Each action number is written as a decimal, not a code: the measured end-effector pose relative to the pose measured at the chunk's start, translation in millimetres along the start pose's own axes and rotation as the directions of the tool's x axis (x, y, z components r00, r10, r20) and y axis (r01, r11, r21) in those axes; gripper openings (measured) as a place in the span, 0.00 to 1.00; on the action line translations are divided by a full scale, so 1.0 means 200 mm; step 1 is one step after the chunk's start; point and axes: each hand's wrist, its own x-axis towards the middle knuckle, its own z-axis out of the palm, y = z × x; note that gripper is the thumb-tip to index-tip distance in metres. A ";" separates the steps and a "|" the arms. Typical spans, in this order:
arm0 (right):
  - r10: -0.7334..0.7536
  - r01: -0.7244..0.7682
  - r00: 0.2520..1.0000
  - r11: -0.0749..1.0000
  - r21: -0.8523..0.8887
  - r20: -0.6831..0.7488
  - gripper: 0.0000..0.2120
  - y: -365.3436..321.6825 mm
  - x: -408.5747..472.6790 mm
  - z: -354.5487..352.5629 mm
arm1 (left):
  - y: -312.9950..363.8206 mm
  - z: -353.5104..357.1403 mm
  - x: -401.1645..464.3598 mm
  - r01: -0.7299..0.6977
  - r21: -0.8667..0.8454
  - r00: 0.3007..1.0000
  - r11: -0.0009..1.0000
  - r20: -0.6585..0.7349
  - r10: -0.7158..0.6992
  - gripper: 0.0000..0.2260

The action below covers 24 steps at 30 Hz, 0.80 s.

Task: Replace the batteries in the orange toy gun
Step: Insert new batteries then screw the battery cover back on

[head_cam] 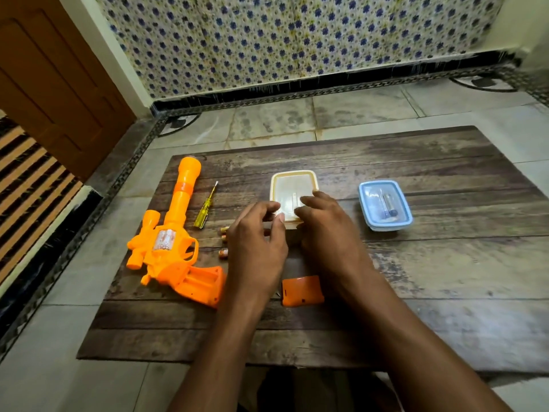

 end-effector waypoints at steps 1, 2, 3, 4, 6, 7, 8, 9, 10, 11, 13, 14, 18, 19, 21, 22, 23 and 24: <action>-0.017 0.017 1.000 1.000 0.002 -0.026 0.08 -0.01 0.00 0.01 | -0.01 0.00 0.00 0.003 -0.006 0.999 1.000 -0.032 -0.003 0.08; -0.040 0.040 0.997 0.999 0.001 -0.064 0.11 -0.02 -0.01 0.01 | -0.01 0.01 0.01 0.010 -0.013 0.998 1.000 -0.063 -0.010 0.08; -0.062 0.063 0.992 0.998 0.003 -0.107 0.16 -0.03 0.00 0.01 | -0.02 0.02 0.01 0.023 -0.026 0.996 0.999 -0.083 -0.025 0.09; -0.073 0.075 0.986 0.997 0.012 -0.148 0.19 -0.03 0.00 0.01 | -0.02 0.03 0.01 0.044 -0.051 0.994 0.998 -0.097 -0.049 0.09; -0.045 0.058 0.968 0.997 0.045 -0.245 0.14 -0.04 0.00 0.00 | -0.01 0.05 0.02 0.098 -0.125 0.989 0.987 -0.098 -0.110 0.11; -0.022 0.052 0.949 0.995 0.088 -0.314 0.10 -0.04 0.00 0.00 | -0.01 0.06 0.02 0.132 -0.161 0.985 0.978 -0.089 -0.148 0.11; 0.007 0.052 0.925 0.988 0.146 -0.379 0.08 -0.05 0.00 -0.01 | -0.01 0.06 0.03 0.176 -0.220 0.978 0.960 -0.070 -0.195 0.12; 0.037 0.056 0.904 0.977 0.203 -0.427 0.10 -0.05 -0.01 -0.02 | -0.01 0.07 0.03 0.235 -0.311 0.966 0.921 -0.031 -0.257 0.12; 0.056 0.067 0.886 0.966 0.248 -0.460 0.12 -0.06 -0.02 -0.04 | 0.00 0.07 0.04 0.321 -0.451 0.940 0.833 0.044 -0.338 0.11; 0.064 0.087 0.873 0.955 0.284 -0.484 0.12 -0.05 -0.02 -0.05 | 0.01 0.07 0.05 0.415 -0.603 0.898 0.681 0.155 -0.411 0.10; 0.045 0.139 0.862 0.936 0.322 -0.504 0.12 -0.06 -0.03 -0.07 | 0.05 0.04 0.06 0.531 -0.786 0.812 0.318 0.364 -0.456 0.12; 0.025 0.167 0.863 0.929 0.331 -0.505 0.12 -0.05 -0.03 -0.08 | 0.06 0.03 0.06 0.556 -0.803 0.787 0.215 0.426 -0.446 0.14; -0.051 0.248 0.873 0.902 0.353 -0.485 0.11 -0.06 -0.04 -0.07 | 0.07 0.01 0.07 0.590 -0.807 0.743 0.028 0.529 -0.409 0.22; -0.058 0.255 0.877 0.897 0.361 -0.476 0.10 -0.07 -0.03 -0.06 | 0.07 0.00 0.07 0.589 -0.808 0.743 0.014 0.535 -0.403 0.23; -0.077 0.272 0.887 0.885 0.378 -0.456 0.10 -0.07 -0.03 -0.06 | 0.08 0.00 0.08 0.577 -0.817 0.747 -0.001 0.528 -0.404 0.25; -0.088 0.281 0.888 0.880 0.382 -0.451 0.09 -0.07 -0.03 -0.06 | 0.08 0.00 0.08 0.568 -0.823 0.750 0.000 0.518 -0.411 0.26; -0.097 0.290 0.888 0.877 0.382 -0.450 0.08 -0.07 -0.03 -0.06 | 0.08 0.00 0.09 0.557 -0.830 0.757 0.005 0.505 -0.414 0.26; -0.102 0.296 0.886 0.875 0.384 -0.452 0.07 -0.08 -0.03 -0.07 | 0.08 0.00 0.09 0.540 -0.842 0.772 0.025 0.483 -0.414 0.25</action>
